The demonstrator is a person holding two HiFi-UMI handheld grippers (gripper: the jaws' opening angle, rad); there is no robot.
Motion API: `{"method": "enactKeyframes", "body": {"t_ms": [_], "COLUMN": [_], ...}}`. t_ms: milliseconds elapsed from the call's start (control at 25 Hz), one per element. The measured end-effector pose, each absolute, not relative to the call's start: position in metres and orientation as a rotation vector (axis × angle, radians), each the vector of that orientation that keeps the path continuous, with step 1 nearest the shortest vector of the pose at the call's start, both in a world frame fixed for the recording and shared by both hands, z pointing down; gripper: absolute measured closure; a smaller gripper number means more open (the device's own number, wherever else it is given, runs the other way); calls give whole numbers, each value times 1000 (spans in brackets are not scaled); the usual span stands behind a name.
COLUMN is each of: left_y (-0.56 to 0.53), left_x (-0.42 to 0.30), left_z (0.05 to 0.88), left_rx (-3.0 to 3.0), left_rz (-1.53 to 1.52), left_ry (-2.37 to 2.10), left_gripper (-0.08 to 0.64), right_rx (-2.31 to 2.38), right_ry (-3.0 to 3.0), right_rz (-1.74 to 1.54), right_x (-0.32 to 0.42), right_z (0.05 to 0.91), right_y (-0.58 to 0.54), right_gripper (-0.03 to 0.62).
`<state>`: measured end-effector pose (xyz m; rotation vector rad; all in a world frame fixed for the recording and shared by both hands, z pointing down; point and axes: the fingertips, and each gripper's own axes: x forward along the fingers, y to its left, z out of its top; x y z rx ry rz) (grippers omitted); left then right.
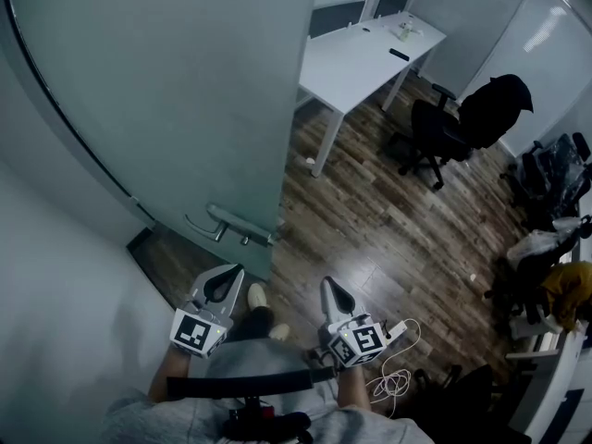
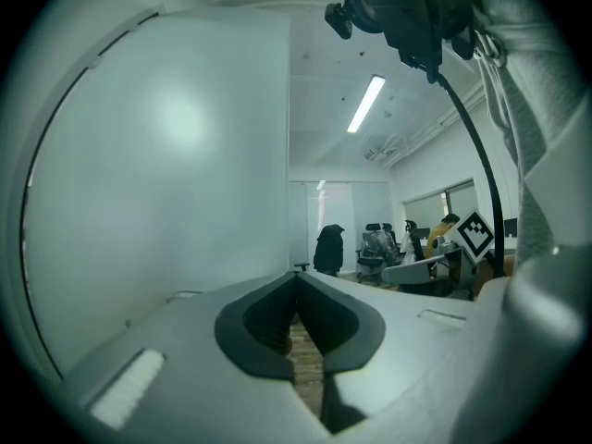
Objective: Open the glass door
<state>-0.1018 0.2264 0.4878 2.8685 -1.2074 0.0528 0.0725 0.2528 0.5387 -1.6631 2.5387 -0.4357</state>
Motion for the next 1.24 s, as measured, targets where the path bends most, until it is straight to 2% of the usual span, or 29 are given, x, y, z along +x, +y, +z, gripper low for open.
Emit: {"method": "enactKeyframes", "body": {"t_ms": [1240], "left_y": [227], "left_x": [-92], "left_z": [492], "left_rx": [2920], "left_rz": [100], "left_ry": [-1201], "left_gripper": [557], "right_rx": [-1617], "right_ry": [2589], "right_rz": [-446], "right_x": [72], "right_z": [542], "right_y": [249], "right_gripper": [591]}}
